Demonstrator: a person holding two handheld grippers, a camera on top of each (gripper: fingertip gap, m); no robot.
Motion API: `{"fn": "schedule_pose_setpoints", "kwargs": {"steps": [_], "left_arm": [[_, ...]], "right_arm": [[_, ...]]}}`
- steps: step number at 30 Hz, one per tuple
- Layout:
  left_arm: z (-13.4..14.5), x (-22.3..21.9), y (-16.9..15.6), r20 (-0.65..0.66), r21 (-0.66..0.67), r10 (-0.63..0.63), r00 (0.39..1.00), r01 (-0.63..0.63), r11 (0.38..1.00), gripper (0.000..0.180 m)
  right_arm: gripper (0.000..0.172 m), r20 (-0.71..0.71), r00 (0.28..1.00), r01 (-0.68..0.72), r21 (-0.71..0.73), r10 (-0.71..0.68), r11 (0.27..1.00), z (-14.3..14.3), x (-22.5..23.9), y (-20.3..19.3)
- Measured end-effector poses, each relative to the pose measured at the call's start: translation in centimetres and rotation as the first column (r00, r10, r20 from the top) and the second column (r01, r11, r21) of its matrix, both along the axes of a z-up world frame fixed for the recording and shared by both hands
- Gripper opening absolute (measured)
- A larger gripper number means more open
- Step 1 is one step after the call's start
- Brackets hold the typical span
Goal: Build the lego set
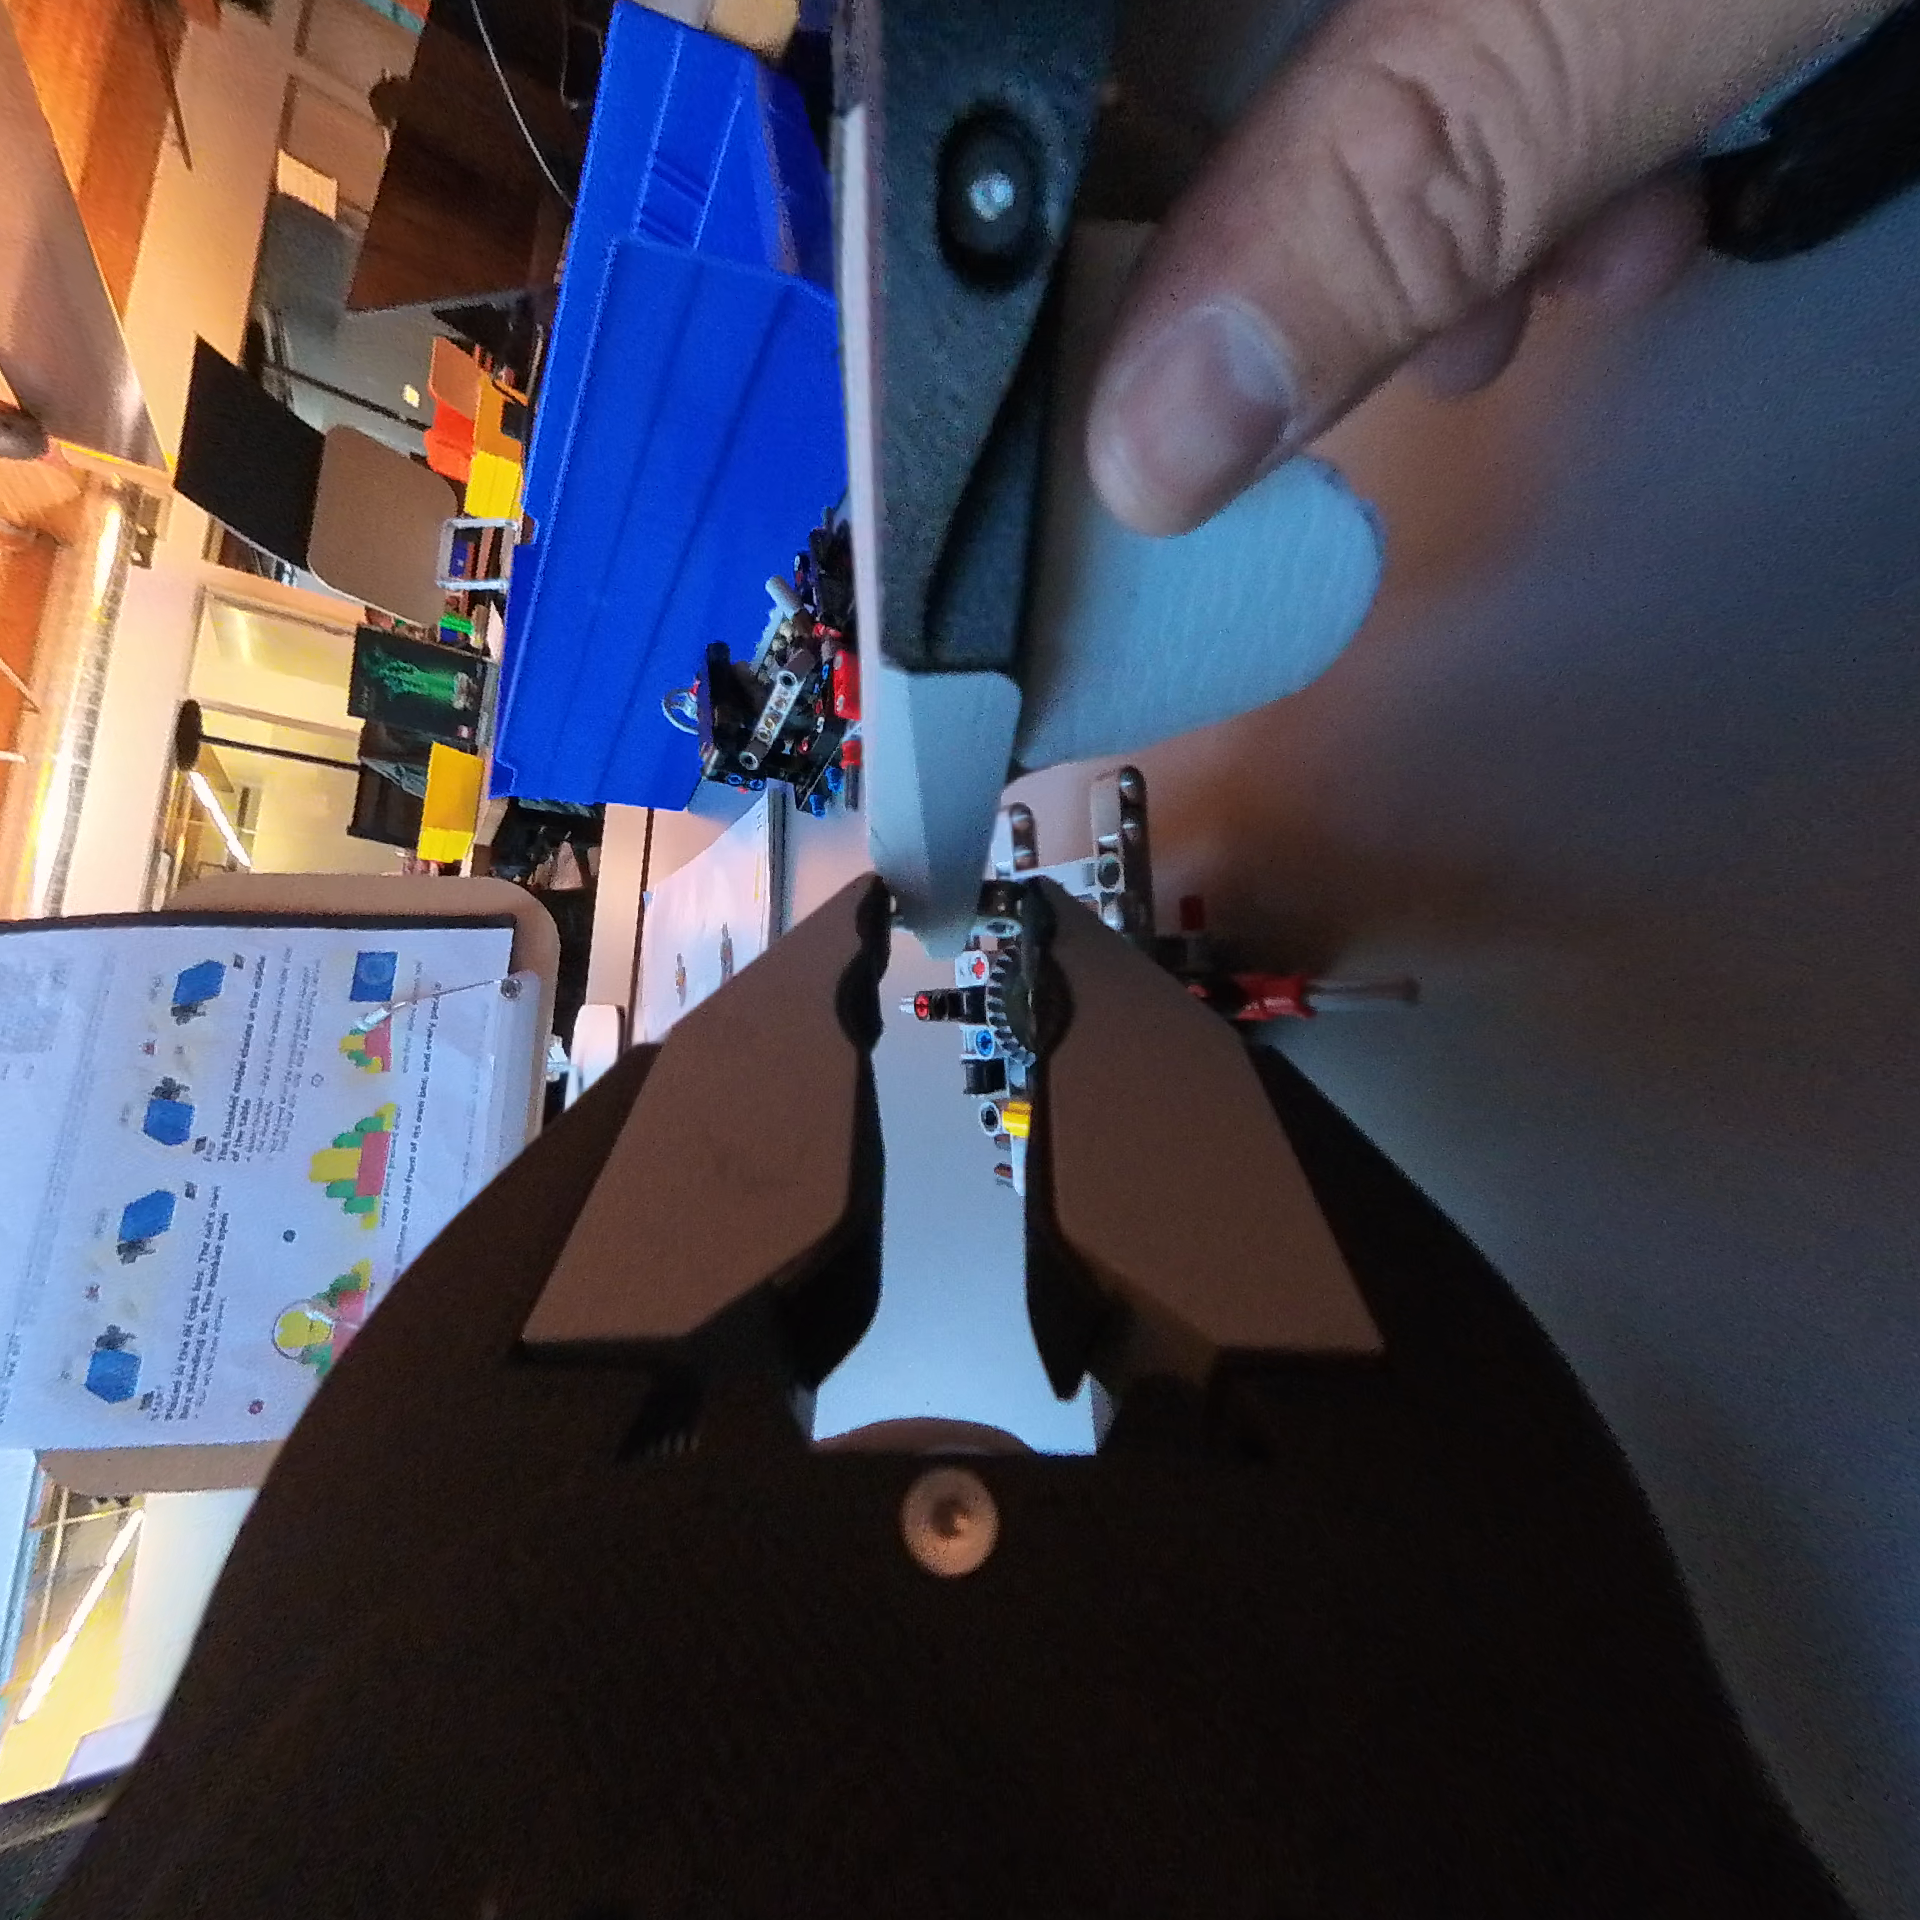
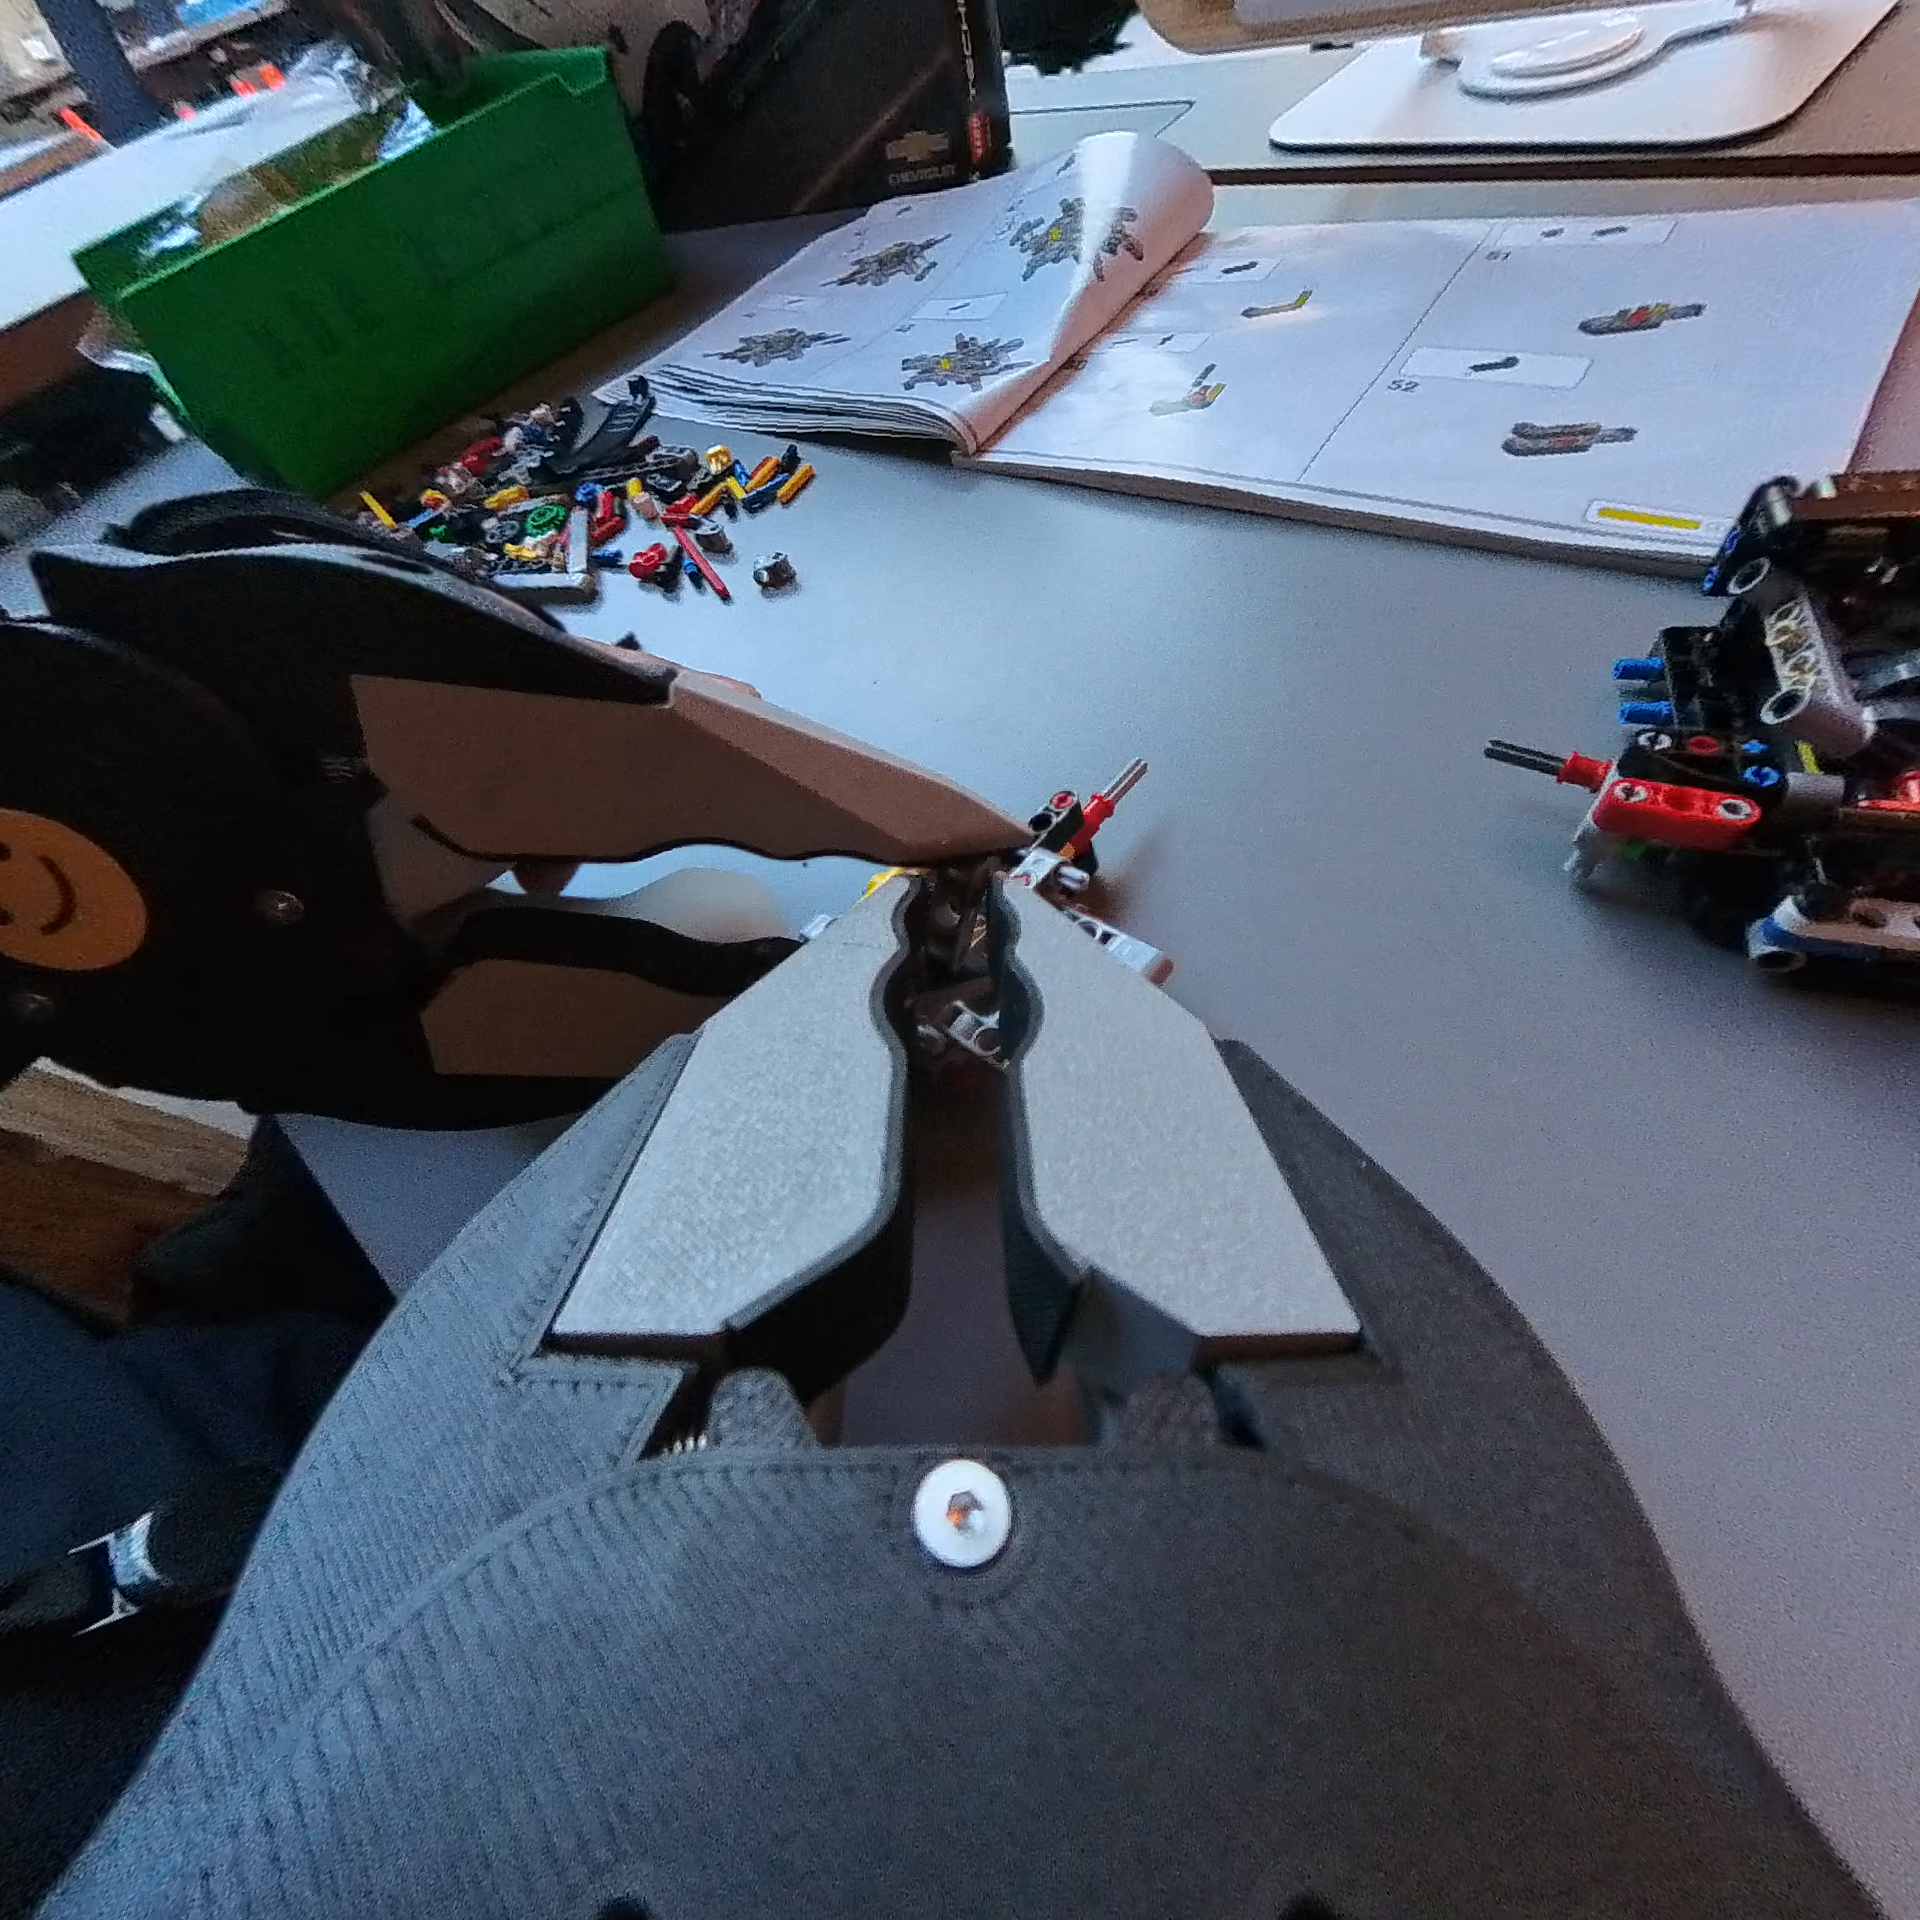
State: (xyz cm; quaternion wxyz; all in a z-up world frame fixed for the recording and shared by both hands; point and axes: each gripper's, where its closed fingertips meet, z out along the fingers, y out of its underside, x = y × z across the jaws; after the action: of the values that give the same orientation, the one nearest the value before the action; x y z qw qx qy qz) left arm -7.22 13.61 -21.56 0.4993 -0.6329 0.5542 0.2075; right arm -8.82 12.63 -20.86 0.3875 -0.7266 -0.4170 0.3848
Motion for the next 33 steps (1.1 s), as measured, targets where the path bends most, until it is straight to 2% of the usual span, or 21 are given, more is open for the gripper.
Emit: {"fn": "schedule_pose_setpoints", "kwargs": {"steps": [16, 28, 33], "left_arm": [[0.12, -0.29, 0.28, 0.008, 0.012, 0.045, 0.999, -0.045, 0.999, 0.023], [-0.29, -0.54, 0.39, 0.041, -0.036, 0.061, 0.997, -0.060, 0.998, 0.022], [-0.18, -0.53, 0.37, 0.024, -0.020, 0.063, 0.998, -0.062, 0.998, 0.022]], "right_arm": [[0.004, -0.009, 1.000, 0.021, -0.007, -0.021, 1.000, 0.08, 0.25, -0.08], [0.005, 0.008, 1.000, 0.013, -0.023, -0.013, 1.000, -0.26, -0.14, 0.05], [0.004, -0.028, 1.000, -0.008, -0.088, 0.006, 0.996, -0.19, -0.11, 0.00]]}}
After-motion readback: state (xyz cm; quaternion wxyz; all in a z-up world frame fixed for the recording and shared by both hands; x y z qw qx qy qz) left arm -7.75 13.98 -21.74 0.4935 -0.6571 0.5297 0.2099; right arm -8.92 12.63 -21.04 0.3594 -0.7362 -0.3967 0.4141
